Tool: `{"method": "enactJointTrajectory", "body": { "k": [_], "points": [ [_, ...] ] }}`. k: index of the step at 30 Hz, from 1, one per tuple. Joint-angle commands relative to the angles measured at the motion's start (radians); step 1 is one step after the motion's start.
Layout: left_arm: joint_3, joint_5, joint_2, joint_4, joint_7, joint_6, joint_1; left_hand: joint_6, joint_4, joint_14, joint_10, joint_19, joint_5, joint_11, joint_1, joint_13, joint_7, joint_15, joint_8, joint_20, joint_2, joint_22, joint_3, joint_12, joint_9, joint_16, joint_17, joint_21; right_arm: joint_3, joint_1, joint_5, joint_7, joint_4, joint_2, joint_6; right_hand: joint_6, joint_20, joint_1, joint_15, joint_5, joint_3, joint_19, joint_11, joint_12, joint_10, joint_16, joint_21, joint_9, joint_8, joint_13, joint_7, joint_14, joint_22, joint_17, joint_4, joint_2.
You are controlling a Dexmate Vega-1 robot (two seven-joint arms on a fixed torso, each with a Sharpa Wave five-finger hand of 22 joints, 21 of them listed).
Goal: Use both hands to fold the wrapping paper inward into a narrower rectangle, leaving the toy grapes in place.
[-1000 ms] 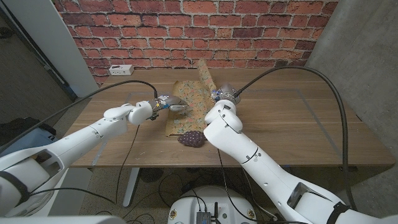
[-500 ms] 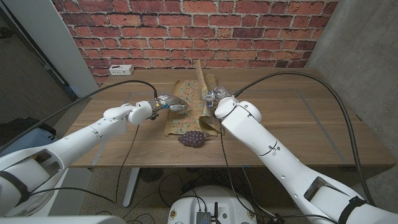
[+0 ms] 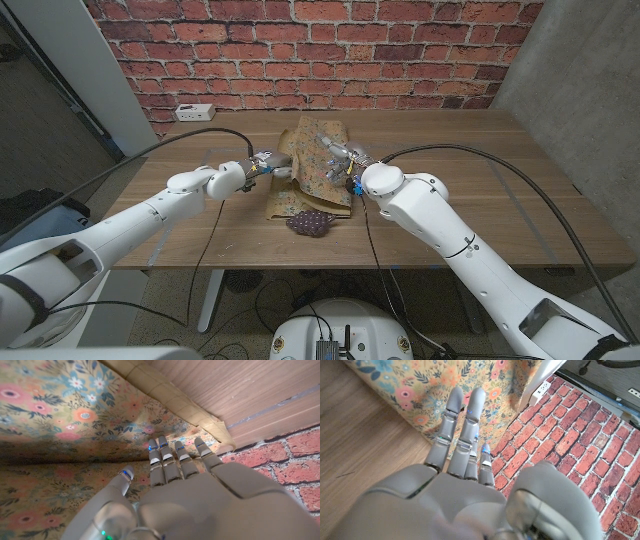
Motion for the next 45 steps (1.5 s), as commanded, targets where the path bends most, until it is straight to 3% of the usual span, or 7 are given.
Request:
{"method": "enactJointTrajectory", "body": {
  "k": [1, 13, 23, 26, 36, 40, 45],
  "points": [
    [-0.033, 0.019, 0.022, -0.038, 0.123, -0.01, 0.044, 0.06, -0.014, 0.034, 0.019, 0.021, 0.001, 0.023, 0.013, 0.004, 0.007, -0.007, 0.015, 0.021, 0.022, 0.001, 0.014, 0.006, 0.001, 0.005, 0.003, 0.001, 0.007, -0.003, 0.137, -0.07, 0.026, -0.056, 0.11, -0.004, 0.009, -0.018, 0.012, 0.009, -0.003, -0.028, -0.002, -0.013, 0.01, -0.003, -0.003, -0.002, 0.005, -0.006, 0.005, -0.028, 0.01, 0.008, -0.003, 0.016],
    [-0.112, 0.094, -0.008, 0.013, 0.707, -0.075, 0.161, 0.329, -0.155, 0.337, 0.265, 0.17, -0.03, 0.049, 0.167, 0.043, 0.044, -0.007, 0.081, 0.038, 0.091, 0.019, 0.071, 0.095, 0.032, 0.075, 0.033, 0.061, -0.043, 0.016, 0.119, -0.164, 0.002, -0.09, 0.092, 0.016, 0.013, 0.018, 0.017, 0.013, 0.026, -0.05, -0.002, -0.032, 0.013, -0.006, -0.005, -0.008, 0.012, -0.02, 0.009, -0.048, 0.018, -0.003, -0.036, 0.036],
    [-0.087, 0.113, -0.092, 0.226, 1.139, -0.319, 0.114, 0.416, -0.204, 0.58, 0.444, 0.308, 0.004, 0.053, 0.465, 0.832, 0.099, -0.01, 0.589, 0.002, 0.115, 0.186, 0.001, 0.688, 0.609, 0.575, 0.651, 0.332, -0.045, -0.01, 0.117, -0.222, -0.023, -0.1, 0.104, 0.025, 0.013, 0.04, 0.015, 0.011, 0.044, -0.052, -0.002, -0.037, 0.03, -0.003, -0.002, -0.011, 0.014, -0.026, 0.011, -0.047, 0.021, -0.008, -0.052, 0.042],
    [-0.23, 0.195, -0.169, 0.266, 1.148, -0.415, 0.162, 0.428, -0.225, 0.576, 0.453, 0.325, 0.008, 0.053, 0.504, 0.992, 0.091, -0.007, 0.65, 0.002, 0.112, 0.225, -0.019, 0.785, 0.672, 0.678, 0.756, 0.399, -0.043, -0.02, 0.115, -0.234, -0.029, -0.103, 0.118, 0.029, 0.013, 0.044, 0.013, 0.01, 0.048, -0.051, -0.002, -0.038, 0.037, -0.001, 0.0, -0.011, 0.015, -0.028, 0.012, -0.046, 0.022, -0.007, -0.055, 0.043],
    [-0.783, 0.589, -0.503, 0.344, 1.148, -0.772, 0.246, 0.477, -0.276, 0.629, 0.486, 0.366, 0.016, 0.058, 0.591, 1.057, 0.076, -0.019, 0.73, -0.015, 0.105, 0.274, -0.015, 0.936, 0.734, 0.825, 0.867, 0.503, -0.04, -0.045, 0.106, -0.265, -0.041, -0.107, 0.152, 0.045, 0.011, 0.059, 0.012, 0.005, 0.064, -0.05, -0.002, -0.038, 0.06, 0.005, 0.004, -0.013, 0.018, -0.032, 0.019, -0.043, 0.024, -0.007, -0.066, 0.046],
    [-0.684, 0.52, -0.426, 0.306, 1.141, -0.702, 0.247, 0.433, -0.251, 0.57, 0.406, 0.322, 0.02, 0.052, 0.579, 1.049, 0.078, -0.021, 0.682, -0.014, 0.106, 0.293, 0.002, 0.977, 0.664, 0.743, 0.788, 0.533, -0.039, -0.05, 0.103, -0.269, -0.042, -0.108, 0.165, 0.048, 0.011, 0.062, 0.01, 0.003, 0.068, -0.049, -0.002, -0.038, 0.065, 0.007, 0.006, -0.013, 0.018, -0.032, 0.02, -0.044, 0.025, -0.005, -0.068, 0.046],
    [-0.561, 0.277, -0.298, 0.156, 0.894, -0.504, 0.303, 0.318, -0.24, 0.514, 0.324, 0.23, 0.042, 0.036, 0.467, 0.576, 0.067, -0.034, 0.505, -0.002, 0.071, 0.241, 0.106, 0.618, 0.401, 0.394, 0.404, 0.59, -0.036, -0.061, 0.101, -0.273, -0.048, -0.112, 0.182, 0.048, 0.011, 0.064, 0.014, 0.001, 0.074, -0.054, -0.002, -0.041, 0.068, 0.006, 0.006, -0.014, 0.016, -0.033, 0.02, -0.051, 0.025, -0.005, -0.07, 0.046]
  ]
}}
